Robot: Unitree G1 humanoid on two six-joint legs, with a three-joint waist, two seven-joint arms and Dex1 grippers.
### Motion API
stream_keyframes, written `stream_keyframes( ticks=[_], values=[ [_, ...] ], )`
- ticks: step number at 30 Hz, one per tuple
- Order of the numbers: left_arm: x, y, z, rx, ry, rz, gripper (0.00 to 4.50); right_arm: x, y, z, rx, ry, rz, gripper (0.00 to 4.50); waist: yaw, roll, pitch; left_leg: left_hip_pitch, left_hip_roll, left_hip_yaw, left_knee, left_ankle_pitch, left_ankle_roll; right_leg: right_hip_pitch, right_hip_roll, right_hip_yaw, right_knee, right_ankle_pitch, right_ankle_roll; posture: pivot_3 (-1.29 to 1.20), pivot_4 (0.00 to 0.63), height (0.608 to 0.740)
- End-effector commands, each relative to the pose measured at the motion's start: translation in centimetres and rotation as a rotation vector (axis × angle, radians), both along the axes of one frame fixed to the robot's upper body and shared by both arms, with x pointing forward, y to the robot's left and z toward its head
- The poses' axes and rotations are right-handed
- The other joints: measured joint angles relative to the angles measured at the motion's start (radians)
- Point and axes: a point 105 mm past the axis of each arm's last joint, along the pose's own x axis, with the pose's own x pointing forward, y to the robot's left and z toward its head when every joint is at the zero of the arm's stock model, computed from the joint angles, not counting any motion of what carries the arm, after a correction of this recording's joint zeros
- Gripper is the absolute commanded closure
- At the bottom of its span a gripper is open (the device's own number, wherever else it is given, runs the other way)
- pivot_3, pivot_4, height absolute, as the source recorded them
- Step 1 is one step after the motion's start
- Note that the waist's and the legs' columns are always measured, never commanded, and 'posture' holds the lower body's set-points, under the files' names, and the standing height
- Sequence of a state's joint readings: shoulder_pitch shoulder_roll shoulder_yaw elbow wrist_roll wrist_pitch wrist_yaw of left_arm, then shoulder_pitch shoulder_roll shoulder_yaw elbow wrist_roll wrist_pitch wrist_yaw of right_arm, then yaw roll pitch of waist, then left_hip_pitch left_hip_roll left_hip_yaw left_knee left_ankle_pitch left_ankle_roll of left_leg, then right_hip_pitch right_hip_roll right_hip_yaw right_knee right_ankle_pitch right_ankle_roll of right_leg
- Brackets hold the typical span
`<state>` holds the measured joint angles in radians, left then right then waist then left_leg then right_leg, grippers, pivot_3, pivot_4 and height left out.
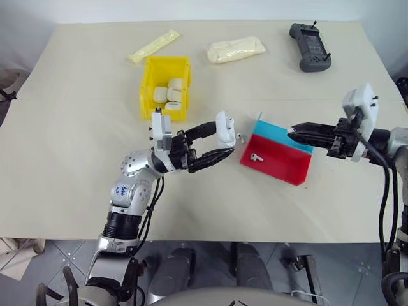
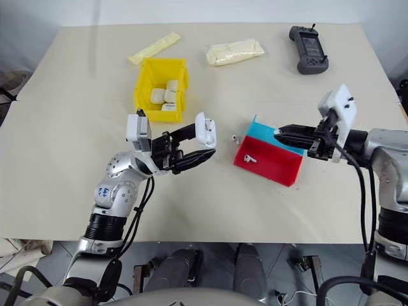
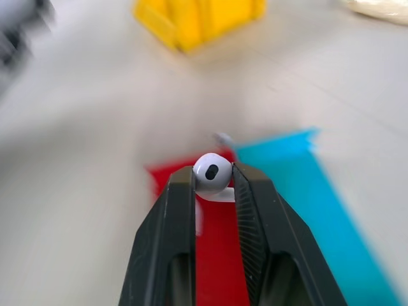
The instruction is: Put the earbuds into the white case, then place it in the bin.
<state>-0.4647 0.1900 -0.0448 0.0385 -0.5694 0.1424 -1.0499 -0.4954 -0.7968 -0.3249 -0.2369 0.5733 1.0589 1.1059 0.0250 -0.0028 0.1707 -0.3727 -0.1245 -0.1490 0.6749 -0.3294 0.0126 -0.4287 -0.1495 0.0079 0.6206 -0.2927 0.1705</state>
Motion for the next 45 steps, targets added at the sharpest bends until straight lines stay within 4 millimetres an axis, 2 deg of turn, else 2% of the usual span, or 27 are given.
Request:
stream_keyframes(
  ticks=[1, 6, 14, 23, 32, 45],
  values=[
    [-0.3, -0.5, 0.9, -0.025, -0.039, -0.032, 1.66, -1.1, 1.1, 1.9, 0.116, 0.051, 0.035, 4.01, 0.001, 0.000, 0.000, 0.000, 0.000, 0.000, 0.000, 0.000, 0.000, 0.000, 0.000, 0.000, 0.000, 0.000, 0.000, 0.00, 0.150, 0.740],
    [-0.1, -0.9, 1.0, -0.026, -0.046, -0.044, 1.66, -1.4, 3.2, 3.4, 0.328, 0.153, 0.087, 4.01, 0.001, 0.000, 0.000, 0.000, 0.000, 0.000, 0.001, 0.000, 0.000, 0.000, 0.000, 0.000, 0.000, 0.000, 0.000, 0.00, 0.150, 0.740],
    [0.1, -1.3, 1.1, -0.030, -0.056, -0.047, 1.66, -1.8, 5.9, 3.5, 0.459, 0.219, 0.164, 4.01, -0.001, 0.000, 0.000, -0.001, 0.000, -0.001, 0.001, -0.001, 0.001, 0.000, 0.000, 0.000, 0.004, 0.000, 0.000, 0.00, 0.150, 0.740],
    [0.2, -1.3, 1.0, -0.026, -0.060, -0.039, 1.66, -2.5, 6.6, 3.2, 0.499, 0.304, 0.212, 4.01, -0.003, 0.000, 0.000, -0.001, 0.000, -0.002, 0.001, -0.001, 0.001, 0.000, 0.000, 0.000, 0.005, 0.000, 0.000, 0.00, 0.150, 0.740],
    [0.3, -1.3, 0.9, -0.027, -0.062, -0.036, 1.66, -3.8, 7.3, 4.0, 0.584, 0.380, 0.234, 4.01, -0.002, 0.000, 0.000, -0.001, 0.000, -0.002, 0.001, -0.001, 0.001, 0.000, 0.000, -0.001, 0.001, 0.000, 0.000, 0.00, 0.150, 0.740],
    [0.4, -1.4, 1.0, -0.028, -0.069, -0.032, 1.66, -4.0, 8.1, 3.2, 0.581, 0.402, 0.233, 4.01, 0.001, 0.000, 0.000, -0.001, 0.000, -0.002, 0.001, -0.001, 0.001, 0.001, 0.000, -0.001, 0.000, 0.000, 0.000, 0.00, 0.150, 0.740]
  ],
)
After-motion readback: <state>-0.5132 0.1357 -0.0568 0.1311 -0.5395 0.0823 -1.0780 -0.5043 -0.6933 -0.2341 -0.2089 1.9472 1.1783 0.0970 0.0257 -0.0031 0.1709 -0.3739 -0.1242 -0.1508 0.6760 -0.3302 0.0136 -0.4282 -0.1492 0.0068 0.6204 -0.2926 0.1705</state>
